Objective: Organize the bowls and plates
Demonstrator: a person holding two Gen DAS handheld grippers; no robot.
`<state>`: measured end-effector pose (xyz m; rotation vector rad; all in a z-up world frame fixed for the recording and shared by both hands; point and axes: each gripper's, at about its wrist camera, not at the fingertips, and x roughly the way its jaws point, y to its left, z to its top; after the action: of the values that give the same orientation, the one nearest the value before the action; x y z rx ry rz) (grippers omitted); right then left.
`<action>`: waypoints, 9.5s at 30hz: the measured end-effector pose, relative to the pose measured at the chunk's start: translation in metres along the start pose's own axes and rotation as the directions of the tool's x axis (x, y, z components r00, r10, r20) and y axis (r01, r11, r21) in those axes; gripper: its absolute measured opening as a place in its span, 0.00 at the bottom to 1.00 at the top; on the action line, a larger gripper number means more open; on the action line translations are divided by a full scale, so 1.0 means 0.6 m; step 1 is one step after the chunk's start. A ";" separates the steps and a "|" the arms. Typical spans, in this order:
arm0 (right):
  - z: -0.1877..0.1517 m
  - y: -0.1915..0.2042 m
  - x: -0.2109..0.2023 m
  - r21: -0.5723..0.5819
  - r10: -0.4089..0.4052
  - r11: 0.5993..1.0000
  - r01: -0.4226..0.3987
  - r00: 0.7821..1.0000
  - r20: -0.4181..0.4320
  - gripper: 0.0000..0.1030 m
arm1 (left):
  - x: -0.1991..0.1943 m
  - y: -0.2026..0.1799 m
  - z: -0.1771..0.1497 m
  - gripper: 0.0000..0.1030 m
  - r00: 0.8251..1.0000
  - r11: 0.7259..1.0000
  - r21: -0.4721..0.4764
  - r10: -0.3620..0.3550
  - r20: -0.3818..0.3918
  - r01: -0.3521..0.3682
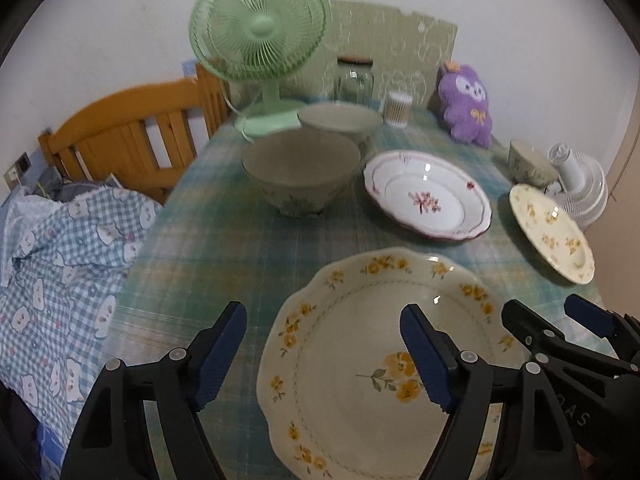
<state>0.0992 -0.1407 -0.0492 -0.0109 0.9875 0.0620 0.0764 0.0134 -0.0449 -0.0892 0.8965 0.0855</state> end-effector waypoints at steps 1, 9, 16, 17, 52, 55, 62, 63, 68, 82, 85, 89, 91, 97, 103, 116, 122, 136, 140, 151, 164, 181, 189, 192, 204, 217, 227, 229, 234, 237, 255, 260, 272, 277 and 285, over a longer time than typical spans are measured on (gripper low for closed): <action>-0.001 0.000 0.008 0.002 0.002 1.000 -0.002 1.000 -0.013 0.78 | 0.008 0.001 -0.001 0.78 1.000 1.000 0.002 -0.002 -0.011 0.002; -0.007 0.015 0.071 0.001 0.000 1.000 0.001 0.992 -0.129 0.72 | 0.071 0.011 -0.004 0.73 0.992 1.000 -0.003 -0.007 -0.125 0.007; -0.010 0.025 0.098 0.012 -0.008 1.000 0.011 0.980 -0.198 0.64 | 0.101 0.017 -0.004 0.64 0.984 1.000 0.002 -0.030 -0.175 0.031; -0.010 0.026 0.099 0.013 -0.011 1.000 0.014 0.979 -0.203 0.64 | 0.104 0.020 -0.003 0.62 0.983 0.999 0.000 -0.039 -0.179 0.040; 0.022 -0.113 0.108 0.049 0.002 0.999 0.010 0.971 -0.239 0.64 | 0.120 -0.109 0.003 0.60 0.969 0.998 0.028 -0.040 -0.244 0.048; 0.021 -0.124 0.114 0.043 0.007 0.999 0.004 0.969 -0.245 0.64 | 0.125 -0.123 0.003 0.61 0.968 0.999 0.029 -0.020 -0.249 0.029; 0.028 -0.128 0.123 0.010 0.012 1.000 -0.010 0.970 -0.243 0.64 | 0.133 -0.128 0.007 0.62 0.970 1.000 0.002 0.005 -0.243 -0.004; 0.028 -0.128 0.124 0.005 0.017 1.000 -0.016 0.969 -0.246 0.65 | 0.134 -0.129 0.007 0.63 0.970 1.000 -0.001 0.005 -0.243 -0.005; 0.031 -0.127 0.124 -0.002 0.055 0.998 -0.058 0.965 -0.255 0.66 | 0.128 -0.130 0.010 0.64 0.974 1.000 -0.003 0.024 -0.227 -0.025; 0.076 -0.152 0.029 -0.031 0.128 0.991 -0.131 0.989 -0.076 0.67 | 0.049 -0.160 0.044 0.70 0.994 0.998 0.004 0.062 -0.089 -0.061; 0.083 -0.165 0.009 -0.004 0.100 0.995 -0.100 0.994 -0.041 0.67 | 0.030 -0.167 0.057 0.71 0.998 0.999 0.018 0.030 -0.050 -0.029; 0.091 -0.198 -0.012 0.046 0.044 0.998 -0.043 0.999 -0.019 0.67 | 0.028 -0.190 0.076 0.71 0.998 0.998 0.032 -0.044 -0.048 0.046; 0.092 -0.218 -0.019 0.058 0.016 0.998 -0.015 1.000 -0.012 0.67 | 0.023 -0.210 0.081 0.72 0.997 0.996 0.054 -0.069 -0.034 0.071; 0.110 -0.288 -0.018 0.096 -0.009 0.995 0.008 1.000 0.014 0.67 | 0.029 -0.275 0.095 0.73 0.994 0.991 0.075 -0.108 -0.034 0.110; 0.142 -0.352 0.020 0.084 0.010 0.996 -0.011 1.000 0.009 0.67 | 0.056 -0.343 0.115 0.74 0.995 0.995 0.048 -0.087 -0.039 0.088; 0.202 -0.450 0.130 0.013 0.037 0.999 -0.037 0.998 -0.042 0.67 | 0.163 -0.440 0.136 0.74 0.994 1.000 -0.022 -0.018 -0.106 0.016; 0.213 -0.471 0.175 0.025 0.038 0.999 -0.036 0.997 -0.070 0.67 | 0.201 -0.462 0.132 0.73 0.991 0.999 -0.042 -0.006 -0.132 0.001; 0.223 -0.487 0.250 0.011 0.059 0.998 -0.058 0.990 -0.127 0.67 | 0.252 -0.474 0.124 0.54 0.981 0.997 -0.065 0.016 -0.194 -0.029; 0.228 -0.493 0.261 0.022 0.070 0.997 -0.068 0.988 -0.141 0.67 | 0.254 -0.474 0.127 0.55 0.980 0.997 -0.070 0.021 -0.197 -0.035; 0.232 -0.478 0.271 -0.038 0.099 0.994 -0.107 0.979 -0.176 0.66 | 0.260 -0.477 0.134 0.57 0.978 0.998 -0.056 0.027 -0.207 -0.039; 0.211 -0.479 0.219 -0.002 0.064 0.998 -0.065 0.981 -0.185 0.66 | 0.229 -0.478 0.141 0.55 0.981 1.000 -0.018 0.003 -0.194 -0.006; 0.155 -0.422 0.093 0.033 0.028 0.999 -0.024 0.989 -0.143 0.66 | 0.121 -0.419 0.111 0.55 0.987 0.999 0.017 -0.045 -0.154 0.049; 0.114 -0.368 0.055 0.049 0.028 0.999 -0.021 0.989 -0.148 0.66 | 0.081 -0.366 0.082 0.55 0.989 0.998 0.030 -0.042 -0.140 0.047; 0.097 -0.344 0.044 0.049 0.029 0.999 -0.022 0.987 -0.156 0.66 | 0.071 -0.342 0.068 0.55 0.989 0.999 0.032 -0.038 -0.145 0.043; 0.036 -0.249 0.028 0.057 0.034 0.998 -0.024 0.982 -0.188 0.66 | 0.051 -0.242 0.014 0.56 0.983 0.998 0.034 -0.040 -0.179 0.047; 0.011 -0.182 0.045 0.026 0.017 1.000 -0.012 0.975 -0.221 0.66 | 0.068 -0.173 -0.022 0.57 0.977 0.999 0.023 -0.035 -0.212 0.041; 0.003 -0.168 0.072 0.006 0.015 1.000 -0.014 0.966 -0.260 0.66 | 0.081 -0.163 -0.022 0.57 0.982 0.999 0.038 -0.008 -0.187 0.015; 0.002 -0.169 0.072 0.006 0.018 1.000 -0.017 0.966 -0.257 0.66 | 0.082 -0.164 -0.022 0.58 0.984 0.999 0.040 -0.002 -0.178 0.009; 0.002 -0.169 0.073 0.004 0.025 1.000 -0.025 0.966 -0.259 0.66 | 0.085 -0.166 -0.021 0.63 0.983 0.999 0.044 0.002 -0.181 0.006; 0.002 -0.168 0.071 -0.005 0.026 1.000 -0.028 0.966 -0.259 0.66 | 0.085 -0.169 -0.022 0.66 0.982 0.999 0.050 0.011 -0.188 -0.002; -0.009 -0.157 0.037 -0.040 -0.035 0.999 0.027 0.976 -0.214 0.43 | 0.060 -0.169 -0.019 0.79 0.989 0.996 0.083 0.045 -0.140 -0.033; -0.006 -0.143 0.047 -0.039 -0.031 0.999 0.023 0.975 -0.218 0.43 | 0.052 -0.165 -0.021 0.79 0.990 0.995 0.096 0.021 -0.136 -0.008; 0.023 -0.134 0.029 0.002 -0.006 1.000 0.006 0.980 -0.198 0.56 | 0.030 -0.141 -0.010 0.84 0.991 0.995 0.084 -0.043 -0.126 0.054; 0.057 -0.129 -0.006 0.018 0.008 1.000 -0.006 0.993 -0.119 0.67 | 0.016 -0.123 0.016 0.85 0.994 0.996 0.061 -0.056 -0.092 0.061; 0.122 -0.118 -0.030 -0.003 0.010 1.000 -0.010 0.999 -0.034 0.68 | 0.000 -0.109 0.077 0.86 0.998 0.999 0.023 -0.049 -0.038 0.050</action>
<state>0.1544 -0.2093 0.0050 -0.0100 1.0213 0.0732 0.1197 -0.0464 -0.0134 -0.0913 0.9316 0.0273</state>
